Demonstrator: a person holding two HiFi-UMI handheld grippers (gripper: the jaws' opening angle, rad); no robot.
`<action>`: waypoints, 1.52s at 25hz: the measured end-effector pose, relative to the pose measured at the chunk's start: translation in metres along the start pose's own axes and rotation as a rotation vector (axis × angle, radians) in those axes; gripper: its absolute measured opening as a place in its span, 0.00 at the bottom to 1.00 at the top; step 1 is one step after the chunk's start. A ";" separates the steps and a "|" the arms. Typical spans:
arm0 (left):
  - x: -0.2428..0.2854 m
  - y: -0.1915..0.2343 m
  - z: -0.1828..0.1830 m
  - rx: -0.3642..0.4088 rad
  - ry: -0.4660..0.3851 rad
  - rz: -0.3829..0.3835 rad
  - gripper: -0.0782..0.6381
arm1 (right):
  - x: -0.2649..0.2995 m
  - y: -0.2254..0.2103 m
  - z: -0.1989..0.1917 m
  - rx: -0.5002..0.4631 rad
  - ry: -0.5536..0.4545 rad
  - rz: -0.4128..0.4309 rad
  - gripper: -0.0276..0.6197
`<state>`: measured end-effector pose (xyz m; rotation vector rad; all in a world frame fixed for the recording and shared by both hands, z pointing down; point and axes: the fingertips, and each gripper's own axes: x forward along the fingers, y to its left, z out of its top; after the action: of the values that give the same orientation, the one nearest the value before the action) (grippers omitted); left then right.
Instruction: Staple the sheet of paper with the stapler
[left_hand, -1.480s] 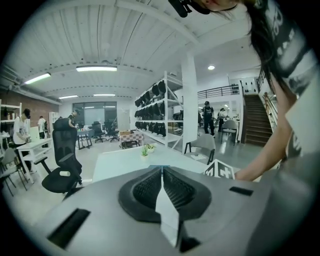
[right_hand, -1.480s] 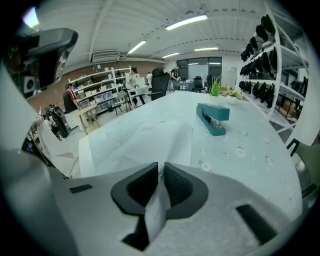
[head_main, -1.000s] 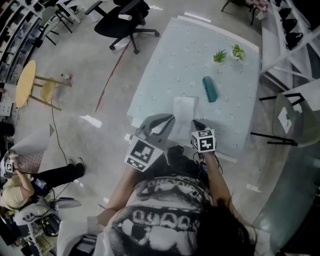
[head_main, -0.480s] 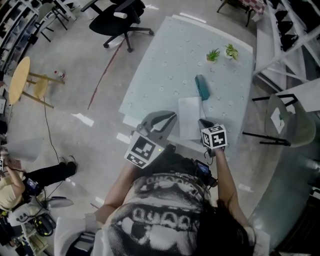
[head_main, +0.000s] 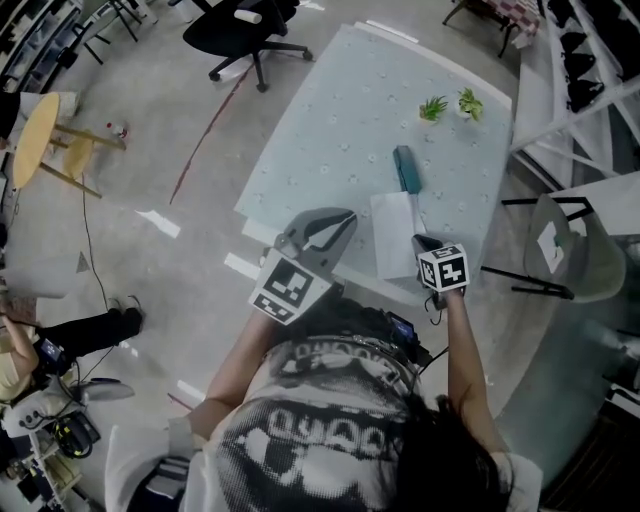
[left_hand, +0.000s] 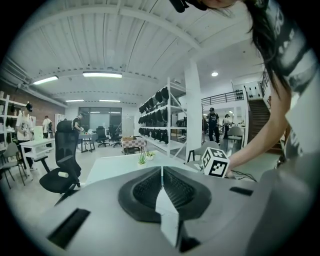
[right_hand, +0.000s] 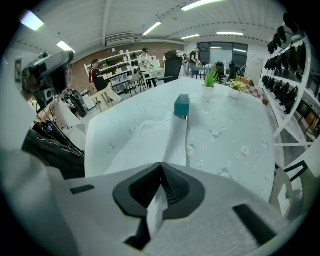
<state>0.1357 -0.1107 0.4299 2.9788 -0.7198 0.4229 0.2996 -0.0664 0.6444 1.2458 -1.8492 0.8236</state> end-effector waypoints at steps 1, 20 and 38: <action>0.000 0.000 0.000 -0.002 -0.001 0.002 0.12 | 0.001 -0.003 0.000 -0.003 0.007 -0.002 0.05; 0.007 0.008 -0.006 -0.021 0.016 0.016 0.12 | 0.012 -0.016 -0.007 -0.177 0.093 0.051 0.09; 0.003 0.020 -0.011 -0.035 0.019 0.041 0.12 | 0.015 -0.026 0.000 -0.196 0.126 0.030 0.09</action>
<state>0.1265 -0.1282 0.4406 2.9278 -0.7786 0.4362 0.3207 -0.0819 0.6594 1.0232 -1.8025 0.7013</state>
